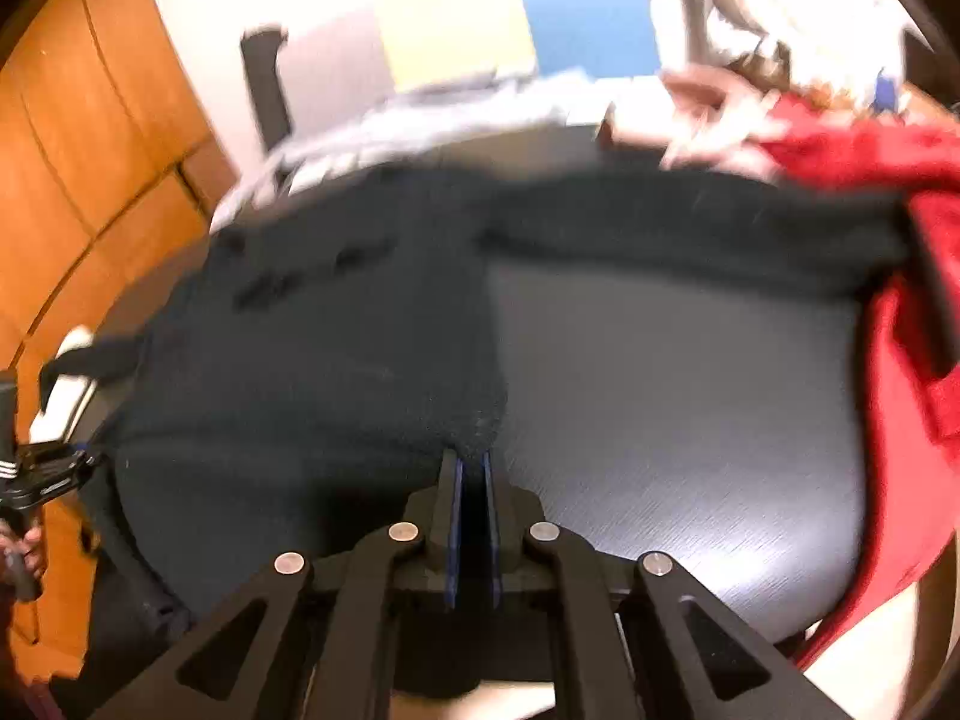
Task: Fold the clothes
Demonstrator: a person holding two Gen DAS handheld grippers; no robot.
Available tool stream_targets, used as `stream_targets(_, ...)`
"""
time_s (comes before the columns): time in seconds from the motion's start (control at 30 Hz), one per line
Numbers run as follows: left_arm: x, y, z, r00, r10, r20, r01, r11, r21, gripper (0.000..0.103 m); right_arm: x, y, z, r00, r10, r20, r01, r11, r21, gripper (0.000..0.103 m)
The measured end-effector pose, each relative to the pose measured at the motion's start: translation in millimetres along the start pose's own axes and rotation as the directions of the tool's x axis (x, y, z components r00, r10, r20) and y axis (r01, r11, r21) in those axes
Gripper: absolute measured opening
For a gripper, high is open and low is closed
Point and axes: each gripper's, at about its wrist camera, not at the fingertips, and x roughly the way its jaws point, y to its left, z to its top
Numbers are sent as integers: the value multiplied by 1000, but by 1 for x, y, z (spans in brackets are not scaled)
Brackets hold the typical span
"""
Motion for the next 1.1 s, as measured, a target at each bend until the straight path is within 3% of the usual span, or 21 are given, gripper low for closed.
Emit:
stream_targets(0.07,-8,0,-9,1000,1,7,-1,999,49,26,5,4,-7,999,16,-36,-17,1000,-21,9)
stream_targets(0.13,-15,7,-14,1000,-31,7,30,997,66,54,0,2,-3,1000,8,-24,-9,1000,-27,16)
stream_targets(0.2,-23,16,-17,998,-64,14,63,995,75,66,-8,-2,4,1000,-3,-4,3,1000,-29,21)
stream_targets(0.23,-26,22,-17,998,-53,18,51,995,83,66,-12,-3,8,1000,-9,6,10,1000,-30,21)
stream_targets(0.3,-30,34,-12,999,40,26,-42,995,86,66,-23,-9,19,999,-6,47,7,1000,-14,23)
stream_targets(0.37,-30,51,0,987,154,43,-156,985,68,66,-30,-12,36,994,16,105,-17,1000,7,26)
stream_targets(0.53,-19,52,59,972,200,123,-200,980,-8,70,-9,9,83,991,9,135,-1,998,-62,27)
stream_targets(0.67,13,12,113,974,186,133,-193,980,44,71,32,35,120,994,-11,106,23,993,-113,27)
stream_targets(0.73,33,-6,135,969,215,118,-223,973,64,71,49,47,134,995,50,86,-41,993,-108,27)
stream_targets(0.83,57,-21,162,985,157,76,-159,987,30,71,77,60,153,993,112,32,-109,991,-78,27)
stream_targets(0.9,62,-26,176,997,17,70,-15,999,-39,71,92,65,163,995,101,23,-98,991,-92,29)
stream_targets(0.97,63,-33,190,990,-120,68,127,987,-101,72,107,69,172,996,86,16,-83,990,-115,29)
stream_targets(1.1,72,-58,209,986,-157,64,162,983,-87,87,134,77,182,998,55,-32,-59,986,-157,29)
